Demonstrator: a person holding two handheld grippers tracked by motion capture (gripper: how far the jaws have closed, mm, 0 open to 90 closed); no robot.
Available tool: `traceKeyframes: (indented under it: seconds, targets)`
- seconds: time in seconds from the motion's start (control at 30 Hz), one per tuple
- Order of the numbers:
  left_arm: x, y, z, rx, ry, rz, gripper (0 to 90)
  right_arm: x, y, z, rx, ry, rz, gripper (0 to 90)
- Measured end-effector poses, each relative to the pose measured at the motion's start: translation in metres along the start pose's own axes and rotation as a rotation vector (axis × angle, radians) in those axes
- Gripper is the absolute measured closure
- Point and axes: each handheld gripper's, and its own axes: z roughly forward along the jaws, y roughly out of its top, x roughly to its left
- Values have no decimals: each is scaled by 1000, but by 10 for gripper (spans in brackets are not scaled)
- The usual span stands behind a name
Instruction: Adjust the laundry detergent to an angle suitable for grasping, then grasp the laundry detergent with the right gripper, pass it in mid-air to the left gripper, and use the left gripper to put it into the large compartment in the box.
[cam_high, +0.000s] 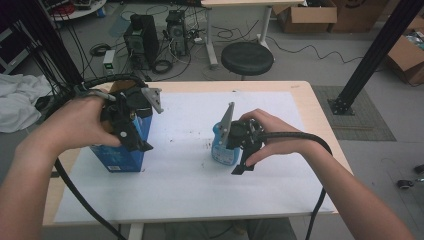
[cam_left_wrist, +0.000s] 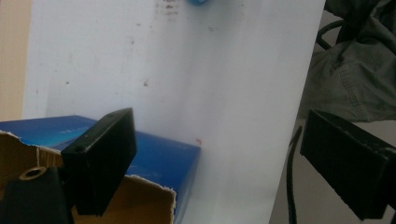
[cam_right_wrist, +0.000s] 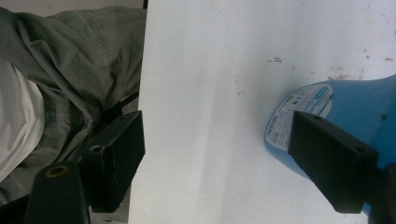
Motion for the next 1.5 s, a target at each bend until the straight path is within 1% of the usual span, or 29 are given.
traceKeyframes:
  seconds: [0.27, 0.57, 0.93, 0.97, 1.17, 1.27, 1.3, 1.4, 1.43, 1.47, 1.5]
  targets:
    - [1, 0, 3, 6, -5, -3, 114, 0, 0, 2, -6, 3, -11, 178]
    - [2, 1, 1, 3, 1, -2, 105, -1, -1, 1, -18, 1, -6, 177]
    - [1, 2, 3, 5, -6, 0, 106, 0, -4, 2, -29, -3, -1, 176]
    - [2, 3, 3, 13, -4, 5, 106, 0, -5, 2, -46, -11, 3, 176]
    - [2, 4, 3, 15, -5, -1, 105, 2, -11, -2, -78, -15, 20, 176]
    - [3, 5, 2, 21, -4, 7, 106, 3, -14, -6, -99, -21, 27, 176]
    - [4, 5, 3, 17, -6, 0, 106, 3, -14, -6, -99, -21, 27, 176]
    - [4, 6, 4, 16, -6, 2, 106, 2, -19, -11, -119, -29, 37, 176]
    - [5, 8, 4, 16, -4, 6, 106, 2, -22, -14, -134, -38, 41, 176]
    - [5, 8, 4, 16, -4, 6, 106, 2, -22, -14, -134, -38, 41, 176]
    - [5, 10, 3, 19, -5, 10, 106, 1, -26, -17, -151, -43, 50, 176]
